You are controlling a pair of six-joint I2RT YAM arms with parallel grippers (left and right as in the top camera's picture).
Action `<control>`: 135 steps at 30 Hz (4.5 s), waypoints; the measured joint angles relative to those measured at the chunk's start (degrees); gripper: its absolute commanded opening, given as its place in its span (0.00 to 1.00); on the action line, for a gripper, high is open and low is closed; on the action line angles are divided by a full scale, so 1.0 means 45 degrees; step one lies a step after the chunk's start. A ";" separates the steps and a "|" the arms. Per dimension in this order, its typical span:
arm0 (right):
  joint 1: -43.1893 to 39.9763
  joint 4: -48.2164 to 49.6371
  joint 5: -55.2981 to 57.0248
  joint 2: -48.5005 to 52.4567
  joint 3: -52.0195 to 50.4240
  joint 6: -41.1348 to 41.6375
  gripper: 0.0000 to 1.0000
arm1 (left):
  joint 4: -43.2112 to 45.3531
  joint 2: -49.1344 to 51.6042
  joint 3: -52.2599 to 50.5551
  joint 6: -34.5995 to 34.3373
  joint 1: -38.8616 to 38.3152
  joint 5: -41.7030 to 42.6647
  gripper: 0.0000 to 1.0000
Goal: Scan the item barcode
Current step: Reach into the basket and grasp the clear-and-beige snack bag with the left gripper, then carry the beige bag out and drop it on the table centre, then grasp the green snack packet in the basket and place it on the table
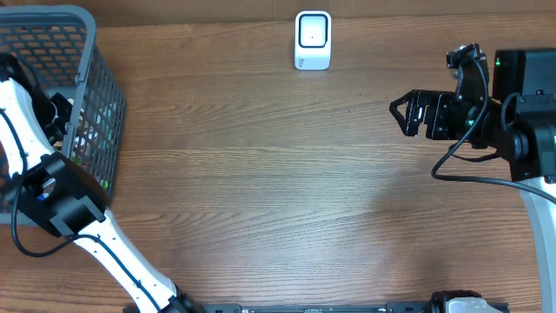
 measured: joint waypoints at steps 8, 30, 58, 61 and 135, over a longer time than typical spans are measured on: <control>0.0000 -0.0039 0.0000 0.0000 0.0000 0.0000 1.00 | -0.0758 -0.5076 0.1598 -0.0005 -0.0228 0.0024 0.04; 0.0000 -0.0102 0.0000 0.0000 0.0000 0.0005 1.00 | -0.0627 -0.4197 0.1817 -0.1010 -0.0491 -0.1457 1.00; 0.0000 -0.0287 -0.0005 0.0000 0.0000 0.0005 1.00 | -0.0306 0.1962 0.2123 -0.0656 0.0112 -0.0160 0.04; 0.0000 -0.0350 -0.0005 0.0000 0.0000 0.0005 1.00 | -0.0359 0.1394 0.1846 -0.0656 0.0112 -0.0165 0.04; 0.0000 -0.0379 -0.0015 0.0000 0.0000 0.0039 1.00 | -0.0952 -0.7606 -0.1370 -0.1083 -0.0209 -0.1885 1.00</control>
